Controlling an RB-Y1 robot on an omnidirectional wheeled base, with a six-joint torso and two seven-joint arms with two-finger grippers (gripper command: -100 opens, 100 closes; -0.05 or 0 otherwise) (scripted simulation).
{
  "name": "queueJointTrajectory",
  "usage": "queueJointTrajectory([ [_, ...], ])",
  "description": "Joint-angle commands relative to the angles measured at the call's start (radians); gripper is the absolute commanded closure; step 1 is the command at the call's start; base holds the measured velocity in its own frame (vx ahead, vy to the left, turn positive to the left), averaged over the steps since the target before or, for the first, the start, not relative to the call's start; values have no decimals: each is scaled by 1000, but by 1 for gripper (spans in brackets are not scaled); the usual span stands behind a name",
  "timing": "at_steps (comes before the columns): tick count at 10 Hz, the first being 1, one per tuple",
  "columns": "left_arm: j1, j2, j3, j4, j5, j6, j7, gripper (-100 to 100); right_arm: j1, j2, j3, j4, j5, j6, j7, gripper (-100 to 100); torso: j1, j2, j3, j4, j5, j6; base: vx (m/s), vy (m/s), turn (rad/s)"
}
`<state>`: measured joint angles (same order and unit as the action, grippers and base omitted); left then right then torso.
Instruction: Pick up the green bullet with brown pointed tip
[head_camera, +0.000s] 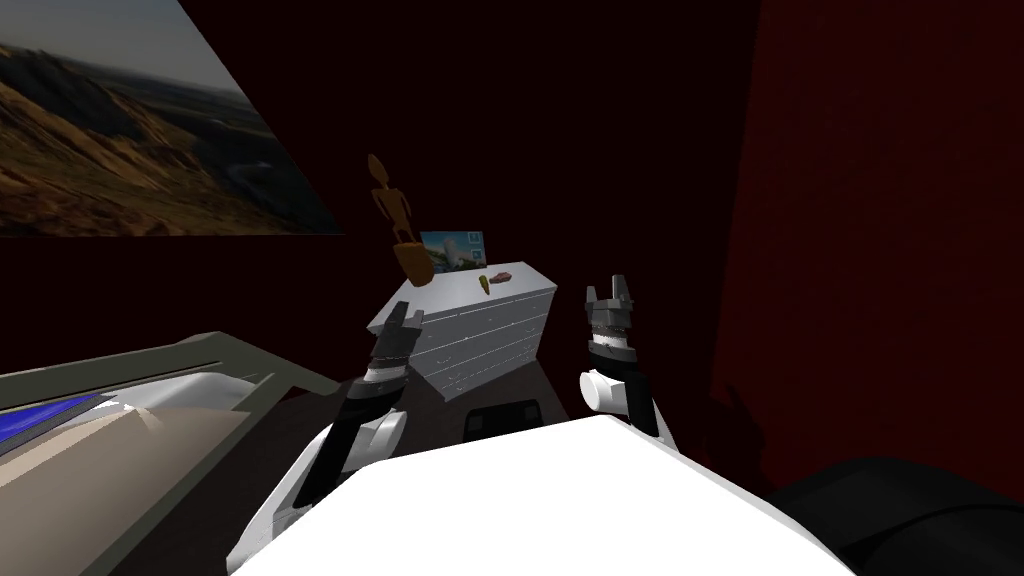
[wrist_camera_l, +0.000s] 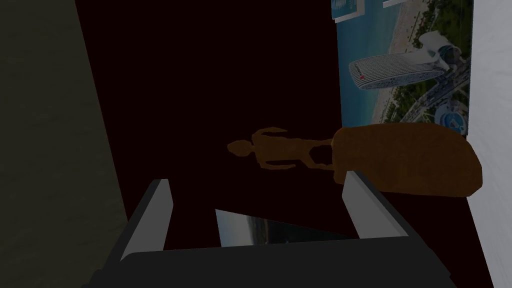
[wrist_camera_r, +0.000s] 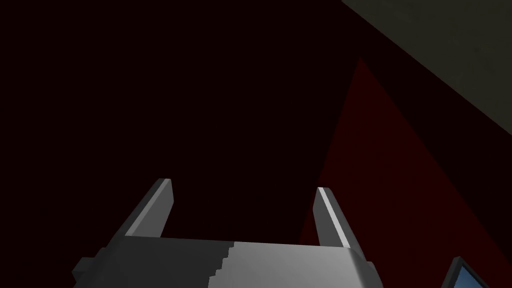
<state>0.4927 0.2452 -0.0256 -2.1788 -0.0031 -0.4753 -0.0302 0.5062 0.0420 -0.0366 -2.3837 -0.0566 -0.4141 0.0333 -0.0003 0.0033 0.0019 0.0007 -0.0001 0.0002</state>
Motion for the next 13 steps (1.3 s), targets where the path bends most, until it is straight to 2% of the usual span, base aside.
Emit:
queueJointTrajectory([
  [1,-4,36,3,19,-6,-9,-11,-100,0,0,0,0,0,0,0,0,0,0,0,0,0,0,-47,-11,-80],
  [2,-1,74,13,50,-17,-30,-29,-100,0,0,0,0,0,0,0,0,0,0,0,0,0,0,-53,-13,-145],
  [3,-1,96,13,50,-17,-30,-29,-100,0,0,0,0,0,0,0,0,0,0,0,0,0,0,-44,-9,-101],
  [4,4,131,23,85,-29,-51,-49,-100,0,0,0,0,0,0,0,0,0,0,0,0,0,0,-53,-17,-182],
  [5,4,160,23,85,-29,-51,-49,-100,0,0,0,0,0,0,0,0,0,0,0,0,0,0,-47,-9,-95],
  [6,9,190,33,121,-42,-73,-70,-100,0,0,0,0,0,0,0,0,1,0,0,0,0,0,-54,-10,-179],
  [7,9,222,33,121,-42,-73,-70,-100,0,0,0,0,0,0,0,0,1,0,0,0,0,0,-44,-8,-95],
  [8,15,252,45,159,-57,-96,-92,-100,0,0,0,0,0,0,0,0,1,0,0,0,0,-1,-50,-9,-176],
  [10,15,300,45,159,-57,-96,-92,-100,0,0,0,0,0,0,0,0,1,0,0,0,0,0,-29,-5,-48],
  [11,22,338,56,199,-72,-119,-116,-100,0,0,0,0,0,0,0,0,1,-2,-1,0,0,-1,-30,-10,-199],
  [12,22,369,56,199,-72,-119,-116,-100,0,0,0,0,0,0,0,0,1,-1,-1,0,0,0,-36,-4,-122],
  [13,31,399,68,237,-89,-143,-141,-100,0,0,0,0,0,0,0,0,1,-1,-1,0,0,0,-40,-8,-197],
])
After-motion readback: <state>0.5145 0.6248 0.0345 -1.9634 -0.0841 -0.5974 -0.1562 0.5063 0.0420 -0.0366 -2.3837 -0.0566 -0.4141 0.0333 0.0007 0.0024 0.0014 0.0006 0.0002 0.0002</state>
